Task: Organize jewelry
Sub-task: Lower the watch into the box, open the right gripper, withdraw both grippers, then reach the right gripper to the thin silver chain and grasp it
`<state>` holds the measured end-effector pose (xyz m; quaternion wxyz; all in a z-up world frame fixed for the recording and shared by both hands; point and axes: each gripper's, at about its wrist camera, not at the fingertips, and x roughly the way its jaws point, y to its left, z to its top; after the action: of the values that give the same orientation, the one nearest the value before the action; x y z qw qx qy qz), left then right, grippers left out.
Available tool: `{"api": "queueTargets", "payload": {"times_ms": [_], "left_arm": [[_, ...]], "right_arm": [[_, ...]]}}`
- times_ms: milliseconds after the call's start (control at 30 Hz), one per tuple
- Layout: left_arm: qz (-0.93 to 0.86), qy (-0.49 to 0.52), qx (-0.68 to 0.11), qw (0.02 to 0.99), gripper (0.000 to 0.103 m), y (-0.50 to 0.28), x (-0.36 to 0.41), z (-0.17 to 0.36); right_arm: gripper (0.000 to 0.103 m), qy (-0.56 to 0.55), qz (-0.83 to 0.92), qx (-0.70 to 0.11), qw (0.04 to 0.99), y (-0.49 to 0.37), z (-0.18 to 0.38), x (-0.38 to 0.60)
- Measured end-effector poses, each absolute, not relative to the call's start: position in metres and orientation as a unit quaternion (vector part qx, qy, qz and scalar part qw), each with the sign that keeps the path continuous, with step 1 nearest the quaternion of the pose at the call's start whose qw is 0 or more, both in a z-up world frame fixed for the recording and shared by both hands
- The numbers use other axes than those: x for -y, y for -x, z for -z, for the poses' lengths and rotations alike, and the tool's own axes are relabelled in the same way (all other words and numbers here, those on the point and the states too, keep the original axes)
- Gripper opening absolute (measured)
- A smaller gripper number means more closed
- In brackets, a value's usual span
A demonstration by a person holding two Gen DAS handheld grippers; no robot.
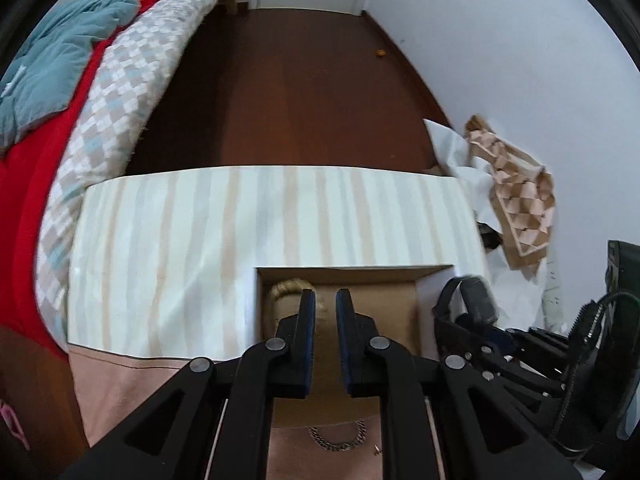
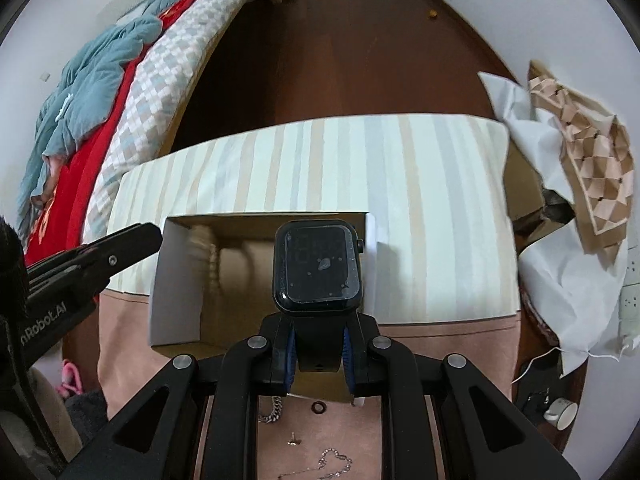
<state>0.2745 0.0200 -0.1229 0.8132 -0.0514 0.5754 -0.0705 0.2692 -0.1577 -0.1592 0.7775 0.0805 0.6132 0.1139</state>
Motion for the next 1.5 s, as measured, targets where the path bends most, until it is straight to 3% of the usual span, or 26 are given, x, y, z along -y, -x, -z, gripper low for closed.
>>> {"api": "queueTargets", "payload": {"times_ms": [33, 100, 233, 300, 433, 533, 900, 1500], "left_arm": [[0.062, 0.047, -0.572, 0.816, 0.014, -0.275, -0.021, 0.121], [0.044, 0.033, -0.563, 0.824, 0.020, -0.273, -0.022, 0.117], [0.010, 0.013, -0.542, 0.840, 0.060, -0.262, -0.030, 0.112], [-0.005, 0.008, -0.535, 0.845, 0.063, -0.254, -0.035, 0.111], [-0.030, 0.003, -0.530, 0.848, 0.088, -0.241, -0.044, 0.115], [-0.048, -0.009, -0.527, 0.849, 0.099, -0.227, -0.047, 0.120], [-0.073, -0.027, -0.510, 0.856, 0.102, -0.189, -0.053, 0.117], [-0.071, -0.035, -0.449, 0.890, 0.102, -0.100, -0.053, 0.051]], "right_arm": [[0.036, -0.079, -0.108, -0.611, 0.780, -0.270, 0.159, 0.159], [0.060, -0.076, -0.102, -0.606, 0.786, -0.269, 0.157, 0.161], [0.076, -0.051, -0.068, -0.594, 0.800, -0.260, 0.150, 0.166], [0.091, -0.042, -0.059, -0.589, 0.805, -0.254, 0.148, 0.167], [0.092, -0.014, -0.039, -0.579, 0.814, -0.240, 0.145, 0.164], [0.101, 0.003, -0.032, -0.572, 0.820, -0.228, 0.144, 0.159], [0.102, 0.004, -0.020, -0.553, 0.833, -0.194, 0.135, 0.150], [0.102, 0.003, -0.023, -0.486, 0.874, -0.110, 0.058, 0.148]]}}
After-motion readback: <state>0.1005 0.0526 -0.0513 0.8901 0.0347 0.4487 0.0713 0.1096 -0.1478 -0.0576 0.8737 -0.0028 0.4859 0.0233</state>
